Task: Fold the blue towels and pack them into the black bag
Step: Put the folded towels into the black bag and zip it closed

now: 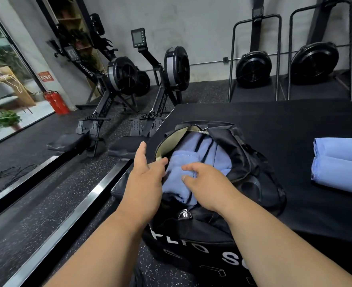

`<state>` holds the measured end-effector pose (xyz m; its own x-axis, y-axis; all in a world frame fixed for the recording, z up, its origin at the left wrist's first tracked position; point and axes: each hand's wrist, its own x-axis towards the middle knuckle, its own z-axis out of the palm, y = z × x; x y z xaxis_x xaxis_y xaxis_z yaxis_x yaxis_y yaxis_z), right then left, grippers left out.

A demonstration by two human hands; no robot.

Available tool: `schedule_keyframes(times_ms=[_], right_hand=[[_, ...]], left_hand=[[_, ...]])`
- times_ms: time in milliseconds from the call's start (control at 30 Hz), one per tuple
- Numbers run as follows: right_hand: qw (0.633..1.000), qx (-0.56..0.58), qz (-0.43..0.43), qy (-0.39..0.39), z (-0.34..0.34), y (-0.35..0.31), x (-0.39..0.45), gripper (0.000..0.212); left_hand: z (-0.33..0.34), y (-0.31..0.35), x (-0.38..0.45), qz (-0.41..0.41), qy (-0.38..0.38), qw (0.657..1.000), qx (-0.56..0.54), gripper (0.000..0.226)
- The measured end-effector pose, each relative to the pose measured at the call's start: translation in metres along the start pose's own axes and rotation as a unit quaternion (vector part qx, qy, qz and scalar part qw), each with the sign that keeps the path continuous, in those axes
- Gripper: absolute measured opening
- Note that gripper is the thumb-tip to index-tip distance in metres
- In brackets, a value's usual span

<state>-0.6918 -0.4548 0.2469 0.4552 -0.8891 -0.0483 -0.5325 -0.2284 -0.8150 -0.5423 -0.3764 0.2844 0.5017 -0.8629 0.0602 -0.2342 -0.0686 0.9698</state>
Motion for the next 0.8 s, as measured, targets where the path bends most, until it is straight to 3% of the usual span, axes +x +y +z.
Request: schedule_keyframes(times_ms=[133, 267, 400, 633, 800], right_hand=[[0.997, -0.064, 0.003, -0.03, 0.009, -0.001, 0.003, 0.039], [0.996, 0.026, -0.002, -0.088, 0.008, 0.002, 0.007, 0.027], [0.995, 0.036, -0.02, -0.09, 0.005, 0.004, 0.006, 0.021], [0.991, -0.023, -0.026, -0.13, 0.008, -0.003, 0.003, 0.044], [0.986, -0.001, -0.042, -0.164, 0.002, -0.002, 0.005, 0.043]], left_hand=[[-0.002, 0.009, -0.005, 0.008, 0.007, 1.0, -0.008, 0.069], [-0.003, 0.013, -0.011, -0.001, -0.001, 1.0, 0.011, 0.066], [-0.002, 0.014, -0.017, 0.003, 0.005, 1.0, 0.021, 0.065], [-0.002, 0.014, -0.014, 0.007, -0.005, 1.0, 0.012, 0.065], [-0.004, 0.017, -0.016, 0.032, -0.018, 0.999, 0.021, 0.068]])
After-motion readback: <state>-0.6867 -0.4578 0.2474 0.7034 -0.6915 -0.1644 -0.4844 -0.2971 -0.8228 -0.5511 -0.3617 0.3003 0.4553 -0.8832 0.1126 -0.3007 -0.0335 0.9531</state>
